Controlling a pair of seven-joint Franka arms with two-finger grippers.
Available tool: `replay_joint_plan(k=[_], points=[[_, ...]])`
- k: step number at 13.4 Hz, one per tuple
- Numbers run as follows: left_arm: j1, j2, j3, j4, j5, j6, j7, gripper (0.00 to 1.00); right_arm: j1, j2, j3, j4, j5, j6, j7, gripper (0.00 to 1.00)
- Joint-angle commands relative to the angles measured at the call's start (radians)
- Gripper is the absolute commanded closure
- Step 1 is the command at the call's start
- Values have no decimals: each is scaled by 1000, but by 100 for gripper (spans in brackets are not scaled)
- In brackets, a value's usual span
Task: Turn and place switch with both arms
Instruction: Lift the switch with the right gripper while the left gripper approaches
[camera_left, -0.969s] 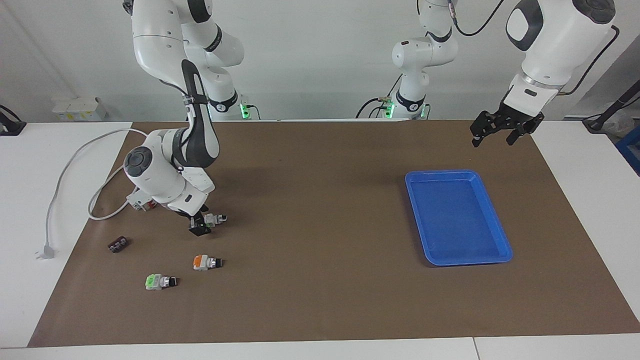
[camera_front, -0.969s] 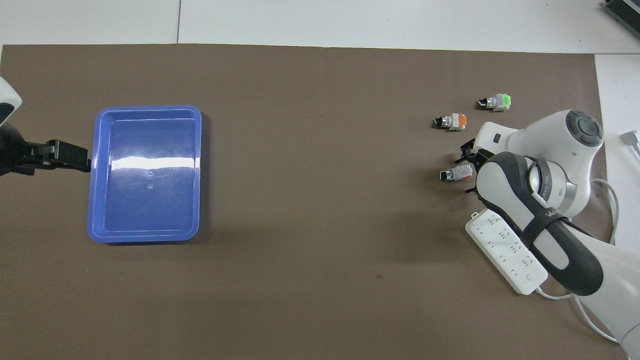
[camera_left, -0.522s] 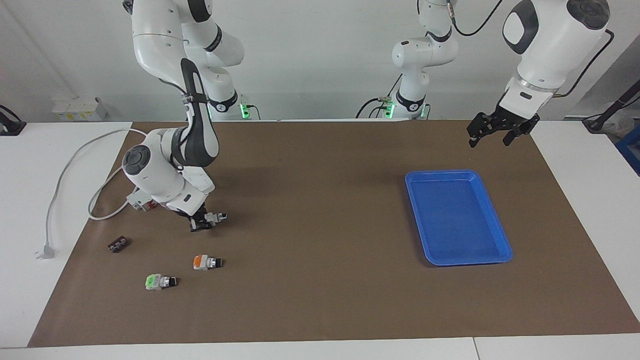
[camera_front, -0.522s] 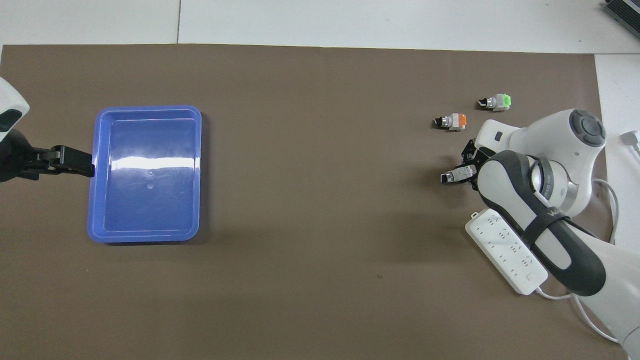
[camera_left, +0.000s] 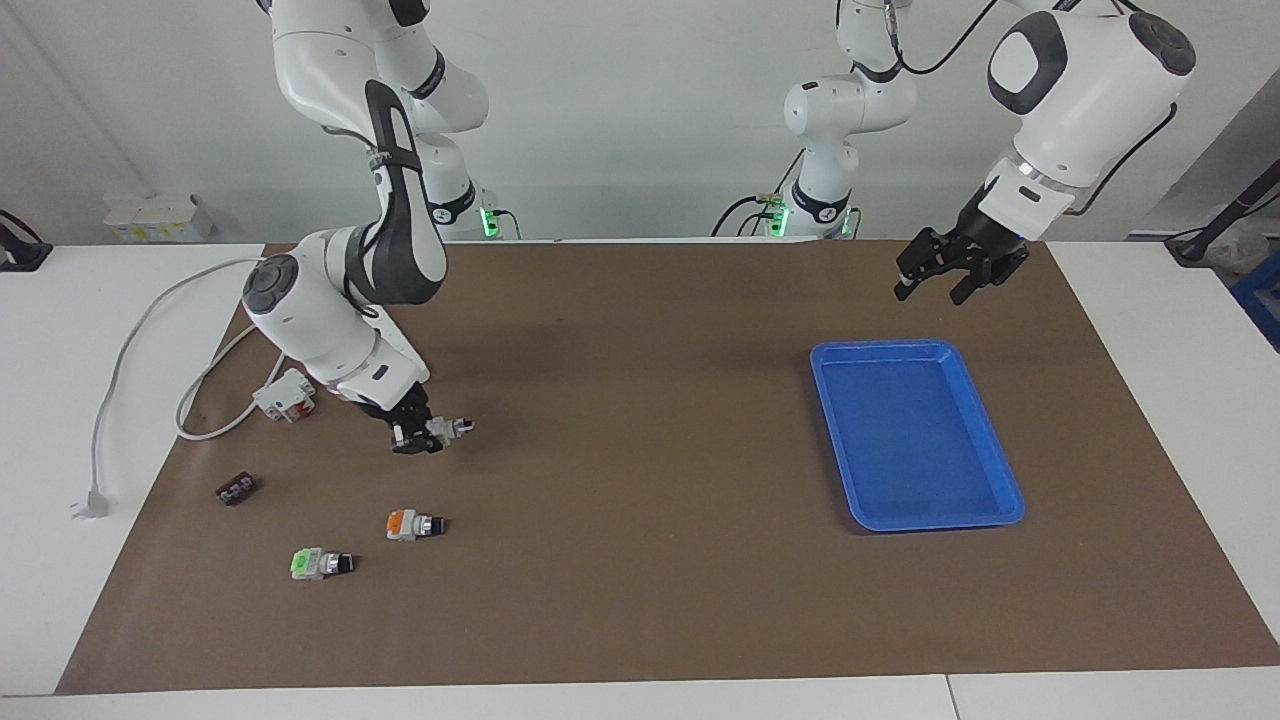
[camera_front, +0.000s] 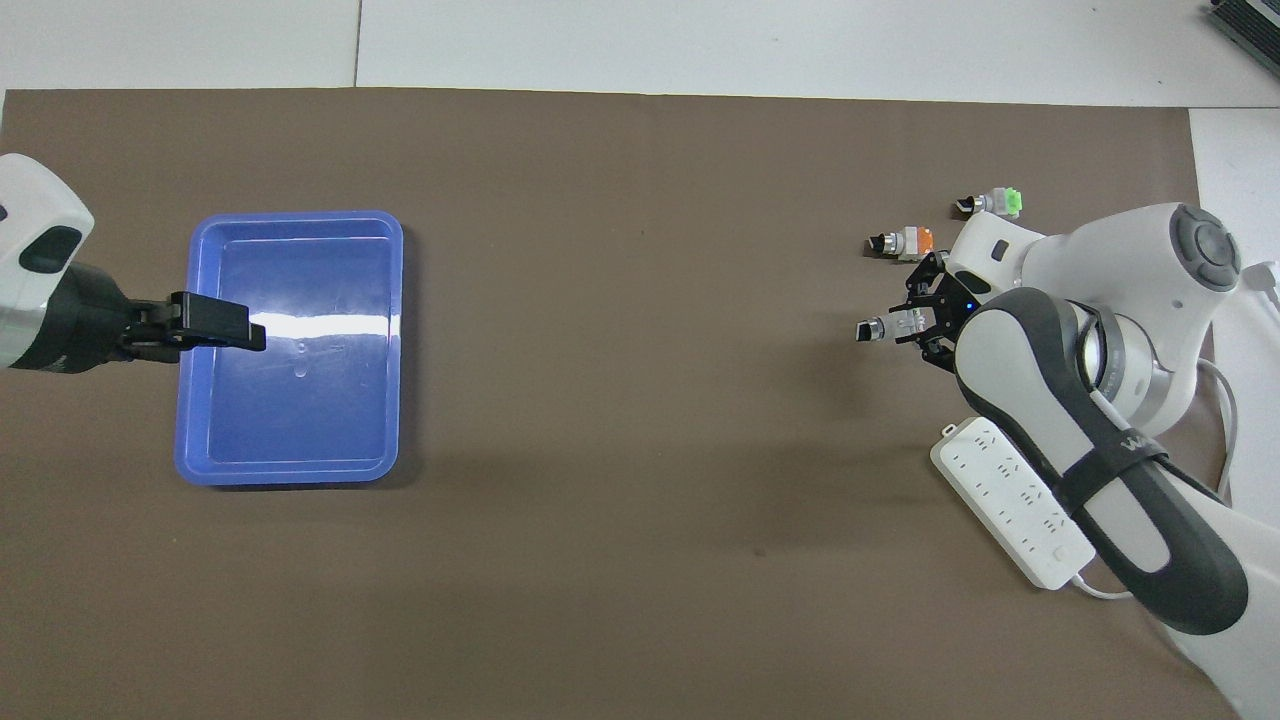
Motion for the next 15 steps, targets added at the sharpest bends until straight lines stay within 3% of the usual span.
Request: replay_joint_plan(k=[1,3,9,15], points=[[-76,-67,3,-113,-109,116,-5,12,64,-42,13,-5,86,-36,108,100],[-132,-71,3,-127,-171,161,-2,12,121,-58,13,22,92,-76,235,100],[-308,-63,3,-227,-349,410,26,16,146,-142,76,36,140,-119,225,100],[-321,-40,3,-263,-606,442,303,20,149,-260,105,34,304,-168,233,100]])
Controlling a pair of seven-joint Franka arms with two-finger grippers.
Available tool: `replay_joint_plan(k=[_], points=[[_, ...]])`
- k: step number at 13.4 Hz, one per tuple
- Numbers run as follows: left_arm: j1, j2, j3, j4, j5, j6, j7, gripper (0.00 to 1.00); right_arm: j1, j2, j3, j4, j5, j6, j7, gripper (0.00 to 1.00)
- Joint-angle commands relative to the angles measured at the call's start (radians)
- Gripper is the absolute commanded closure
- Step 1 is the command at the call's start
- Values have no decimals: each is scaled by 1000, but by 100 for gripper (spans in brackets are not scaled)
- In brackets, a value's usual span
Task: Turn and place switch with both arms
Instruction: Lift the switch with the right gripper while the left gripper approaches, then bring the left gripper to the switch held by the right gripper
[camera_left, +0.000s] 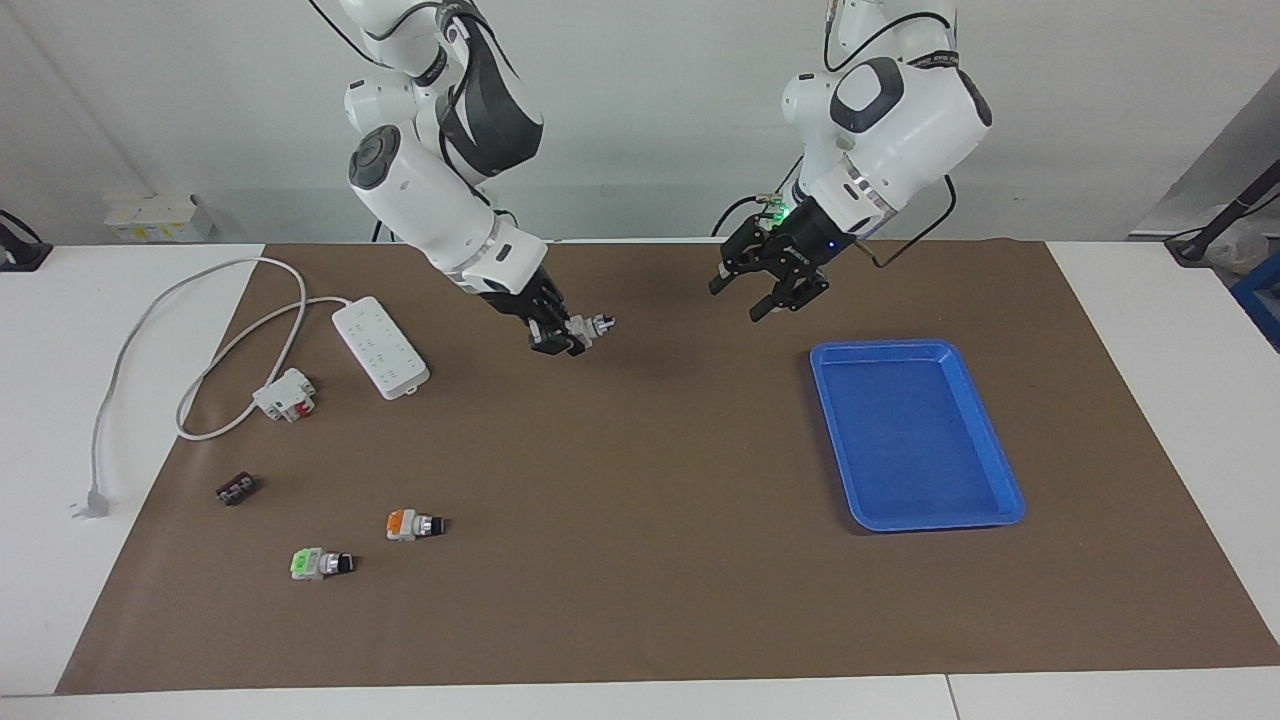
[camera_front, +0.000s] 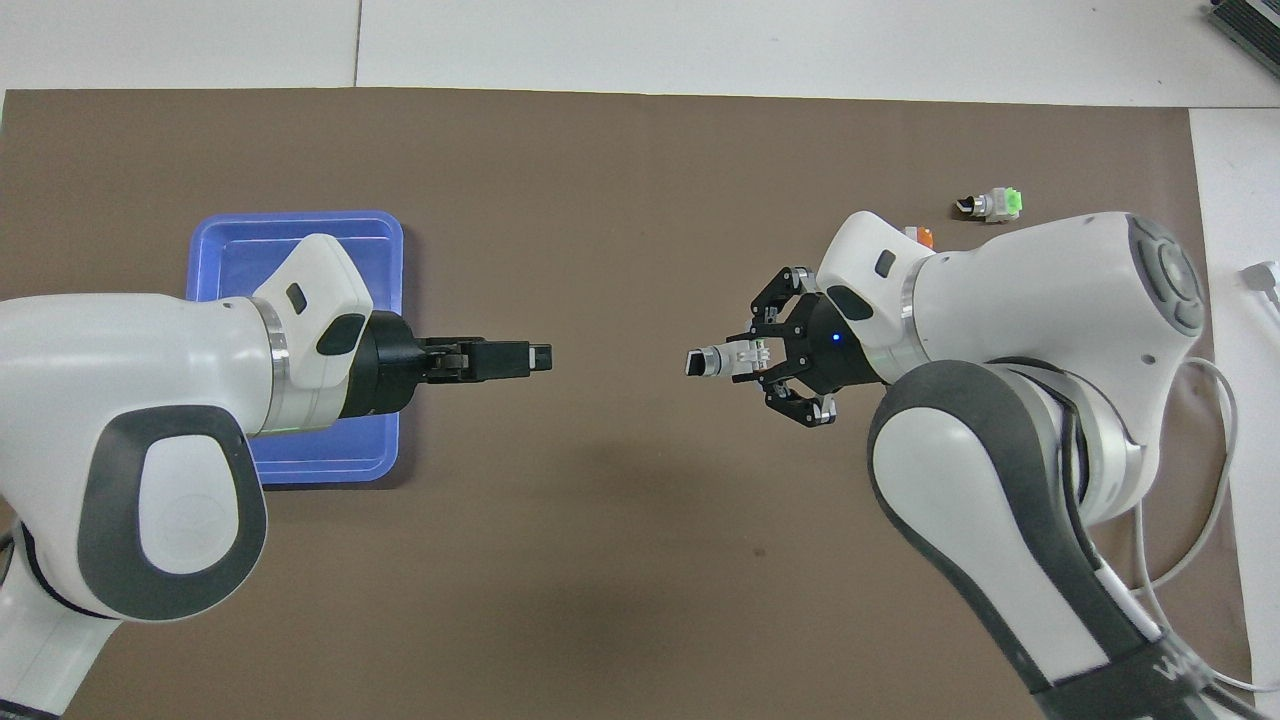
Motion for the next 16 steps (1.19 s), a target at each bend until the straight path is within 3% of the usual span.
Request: replay_joint_plan(k=[1,3,5,16], points=[[-9,-10,9,-39,-104,21,114,22,-11,-38,10,-13,81,-15,-14,100],[-27,-13,9,-41,-234,24,158,25,-4,-44,12,-15,138,-10,-20,100],[-66,-13,9,-37,-283,43,163,28,18,-60,12,-18,173,8,-22,100],[-87,-39,-17,-2,-313,31,162,45,21,-78,12,-33,186,10,-5,100]])
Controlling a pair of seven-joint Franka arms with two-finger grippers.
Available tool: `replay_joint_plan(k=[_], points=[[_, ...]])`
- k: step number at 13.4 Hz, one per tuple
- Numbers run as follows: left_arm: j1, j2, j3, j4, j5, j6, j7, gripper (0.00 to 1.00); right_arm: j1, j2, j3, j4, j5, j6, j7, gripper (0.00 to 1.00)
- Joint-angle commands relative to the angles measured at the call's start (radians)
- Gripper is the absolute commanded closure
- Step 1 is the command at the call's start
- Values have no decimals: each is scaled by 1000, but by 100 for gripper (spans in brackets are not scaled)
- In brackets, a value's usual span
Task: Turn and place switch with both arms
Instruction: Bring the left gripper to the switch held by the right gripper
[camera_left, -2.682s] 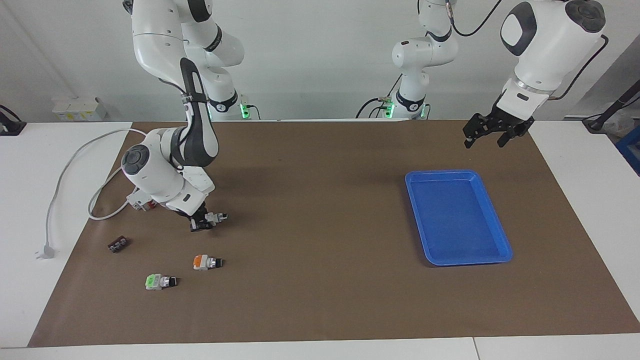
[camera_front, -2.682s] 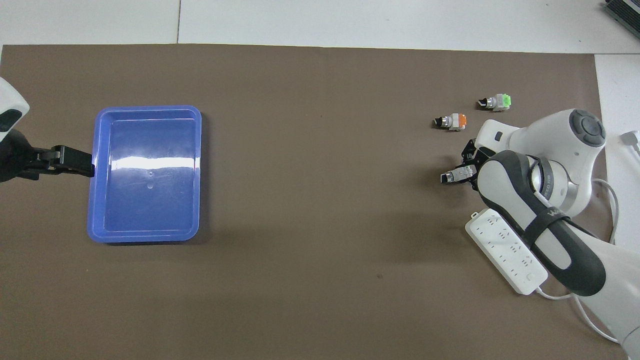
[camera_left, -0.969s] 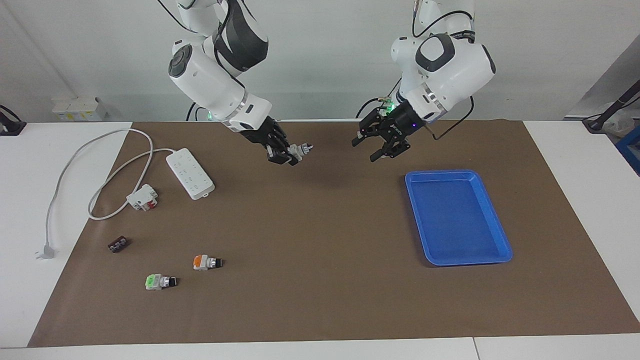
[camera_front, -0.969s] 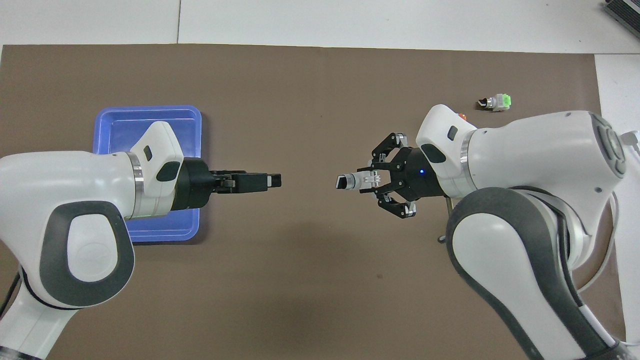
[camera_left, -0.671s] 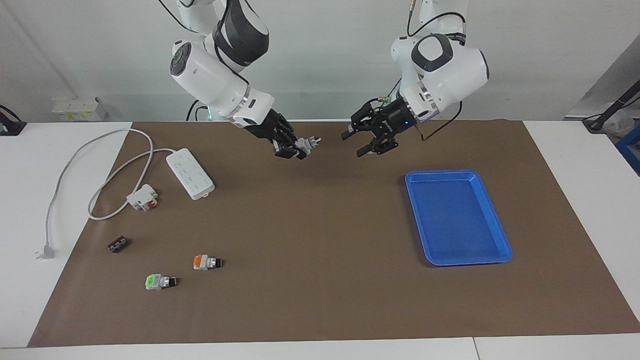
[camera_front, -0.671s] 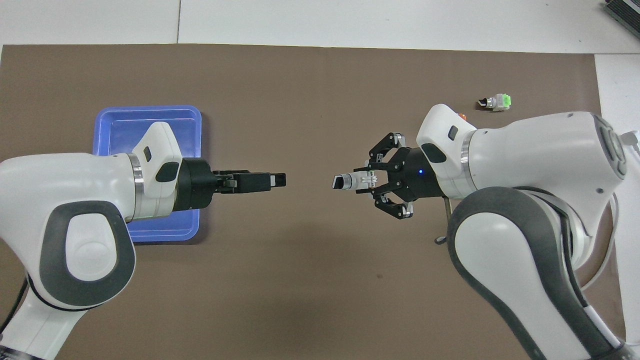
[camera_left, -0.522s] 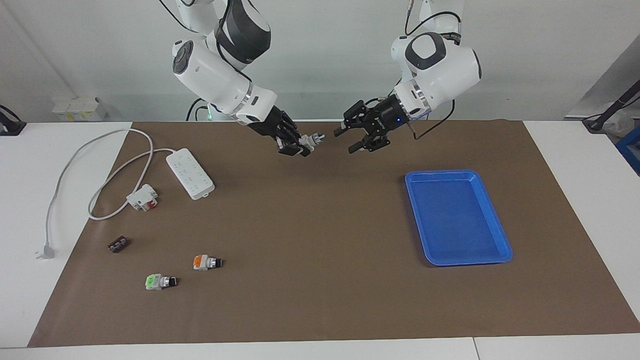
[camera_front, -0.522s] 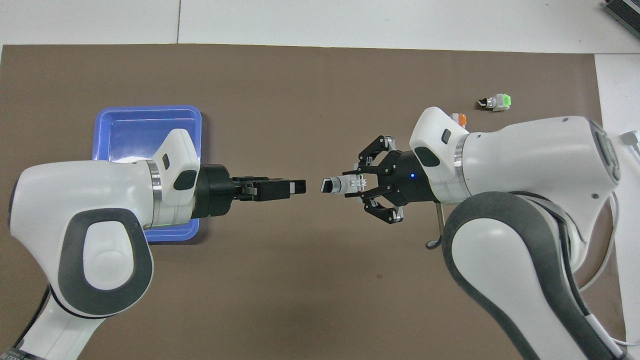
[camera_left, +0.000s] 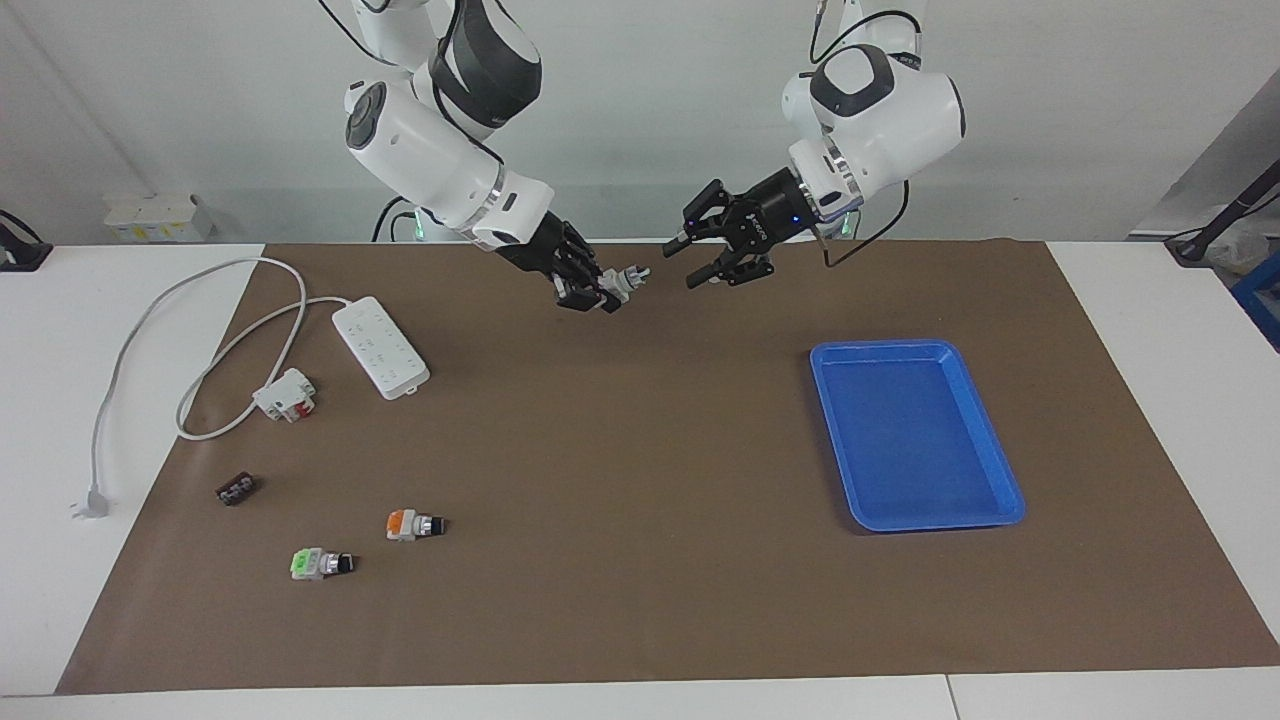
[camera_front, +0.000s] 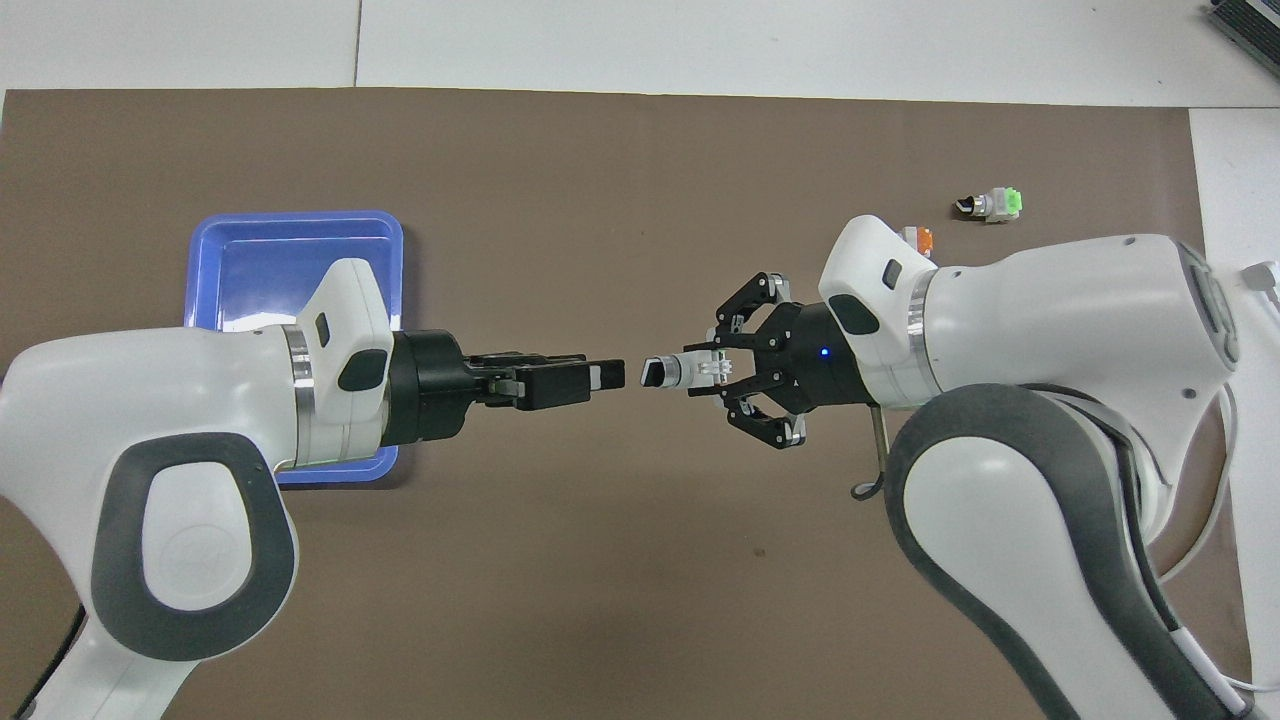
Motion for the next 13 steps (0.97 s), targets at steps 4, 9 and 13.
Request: replay_joint_plan(k=[4,9,13], points=[[-58,-7,-25,-9,-21,99,7,47,-2,-43,2,-33,26,11,-1,100],[-67,-7,-25,-9,-21,101,6,56,-2,-52,2,-46,24,10,-1,100],[-68,-9,-27,-9,-21,101,6,60,-2,-54,2,-47,24,11,8,100]])
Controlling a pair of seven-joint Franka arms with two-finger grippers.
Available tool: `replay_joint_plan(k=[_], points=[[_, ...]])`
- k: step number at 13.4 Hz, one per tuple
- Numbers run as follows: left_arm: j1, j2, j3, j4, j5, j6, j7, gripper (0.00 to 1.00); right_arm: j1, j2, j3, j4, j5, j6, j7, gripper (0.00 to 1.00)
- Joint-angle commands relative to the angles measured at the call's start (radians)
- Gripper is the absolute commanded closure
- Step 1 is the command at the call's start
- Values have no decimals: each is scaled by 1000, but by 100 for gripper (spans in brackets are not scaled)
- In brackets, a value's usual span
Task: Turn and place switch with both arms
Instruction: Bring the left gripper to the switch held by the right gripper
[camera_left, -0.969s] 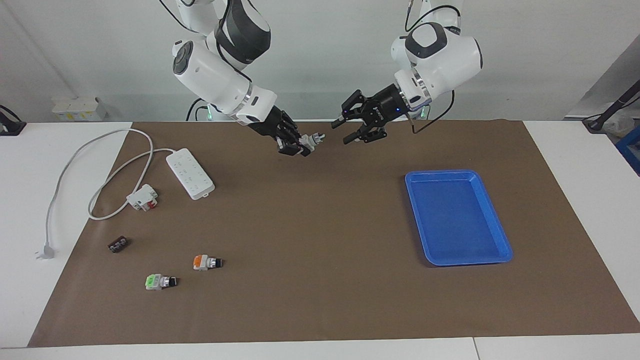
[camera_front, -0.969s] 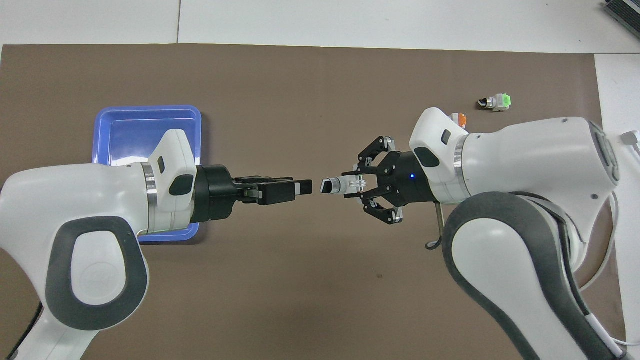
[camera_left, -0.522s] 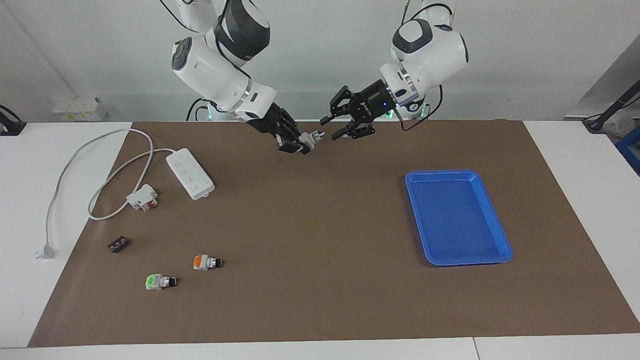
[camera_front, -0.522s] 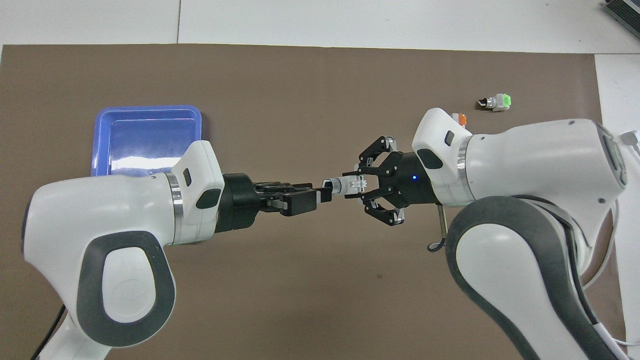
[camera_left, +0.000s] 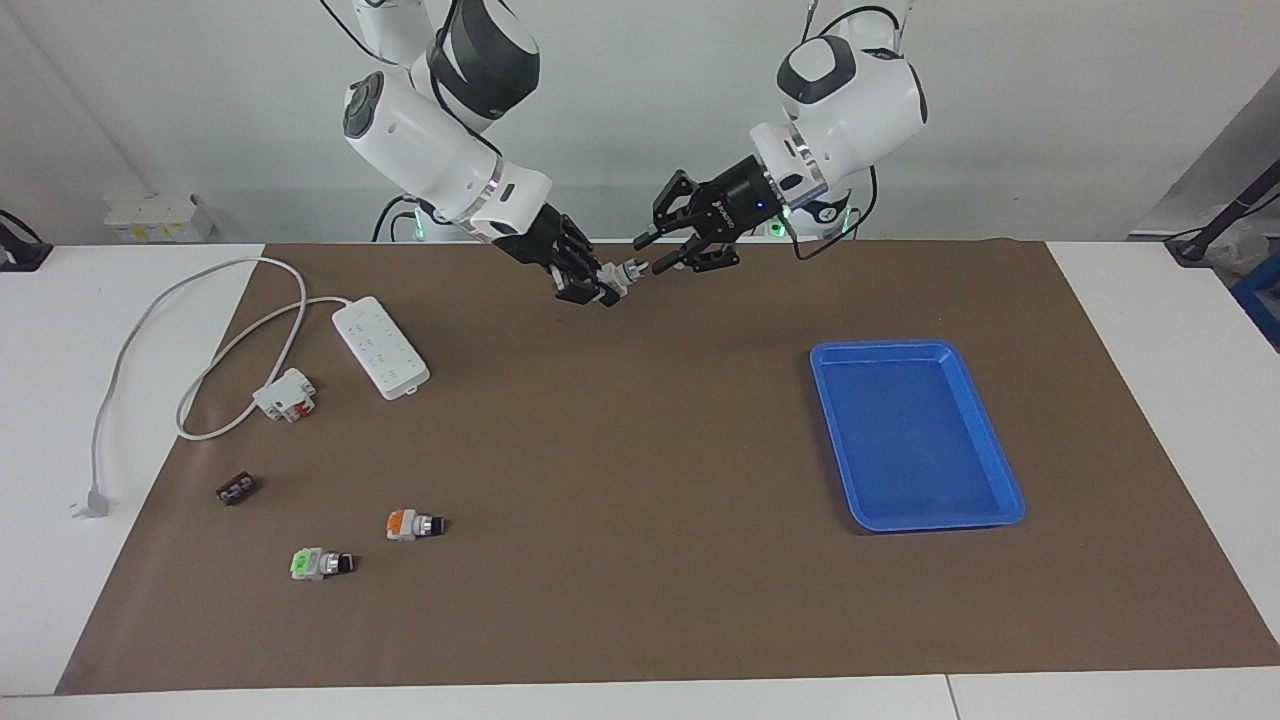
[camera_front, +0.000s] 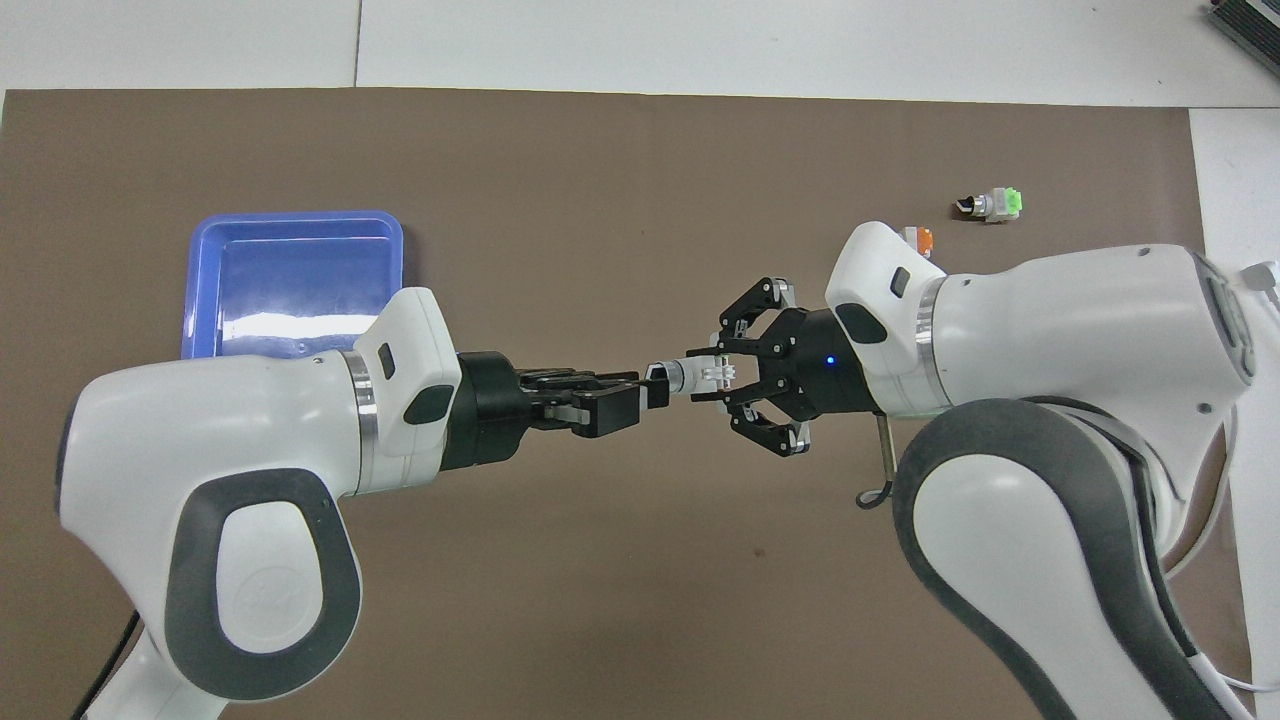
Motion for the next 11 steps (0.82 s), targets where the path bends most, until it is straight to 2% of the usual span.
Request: replay_joint_plan(k=[1,6,9,11], points=[[-24,-9,4,-9,-19,24,7,60,-2,-29,4,-31,24,11,4,100],[-54,-4,4,-15,-19,95,5,62,-2,-39,4,-37,22,11,-1,100],[-54,-4,4,-17,-19,93,5,68,-2,-39,4,-37,22,11,-1,100],[-54,-4,4,-17,-19,92,5,77,-2,-39,2,-39,22,13,-1,100]])
